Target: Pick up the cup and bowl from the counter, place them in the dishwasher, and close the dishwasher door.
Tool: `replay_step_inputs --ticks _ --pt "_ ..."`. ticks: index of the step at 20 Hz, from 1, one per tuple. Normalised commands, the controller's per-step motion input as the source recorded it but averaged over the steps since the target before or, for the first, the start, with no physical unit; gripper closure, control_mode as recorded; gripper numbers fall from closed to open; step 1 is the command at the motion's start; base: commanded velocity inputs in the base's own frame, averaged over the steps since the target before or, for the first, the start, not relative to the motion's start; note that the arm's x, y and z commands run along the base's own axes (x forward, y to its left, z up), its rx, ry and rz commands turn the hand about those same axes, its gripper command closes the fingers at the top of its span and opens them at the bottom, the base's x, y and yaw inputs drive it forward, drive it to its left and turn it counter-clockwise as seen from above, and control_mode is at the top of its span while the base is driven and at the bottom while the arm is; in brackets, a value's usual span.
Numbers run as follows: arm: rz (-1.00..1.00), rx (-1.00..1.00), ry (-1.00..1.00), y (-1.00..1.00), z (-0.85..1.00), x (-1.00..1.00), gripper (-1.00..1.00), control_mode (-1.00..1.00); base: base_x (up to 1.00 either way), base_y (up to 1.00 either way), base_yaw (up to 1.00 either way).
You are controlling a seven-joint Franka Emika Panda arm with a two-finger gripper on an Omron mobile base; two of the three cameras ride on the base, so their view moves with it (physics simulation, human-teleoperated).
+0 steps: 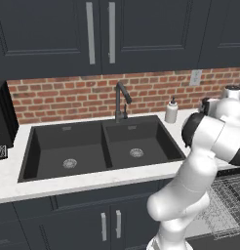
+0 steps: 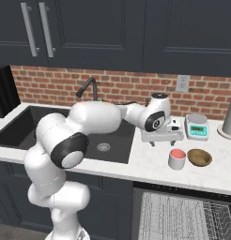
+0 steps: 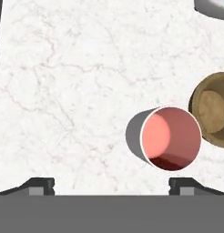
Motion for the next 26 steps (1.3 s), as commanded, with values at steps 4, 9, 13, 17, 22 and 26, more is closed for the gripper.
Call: replay_step_inputs --ticks 4,9,13,17,22,26 --pt "0.0 0.0 0.06 -0.34 -0.48 0.55 -1.0 -1.0 0.0 0.0 0.0" --pt "-0.02 0.03 0.06 -0.59 -0.25 0.2 -1.0 -1.0 0.0 0.0 0.0" --pt "-0.13 0.01 0.01 -0.43 -0.21 0.0 -1.0 -1.0 0.0 0.0 0.0" --pt "-0.05 0.03 0.0 -0.19 -0.13 0.0 -1.0 -1.0 0.0 0.0 0.0" --pt "0.0 0.02 0.0 0.05 -0.07 0.0 -1.0 -1.0 0.0 0.0 0.0" --pt "0.0 0.0 0.0 0.36 -0.01 0.0 -1.0 -1.0 0.0 0.0 0.0"
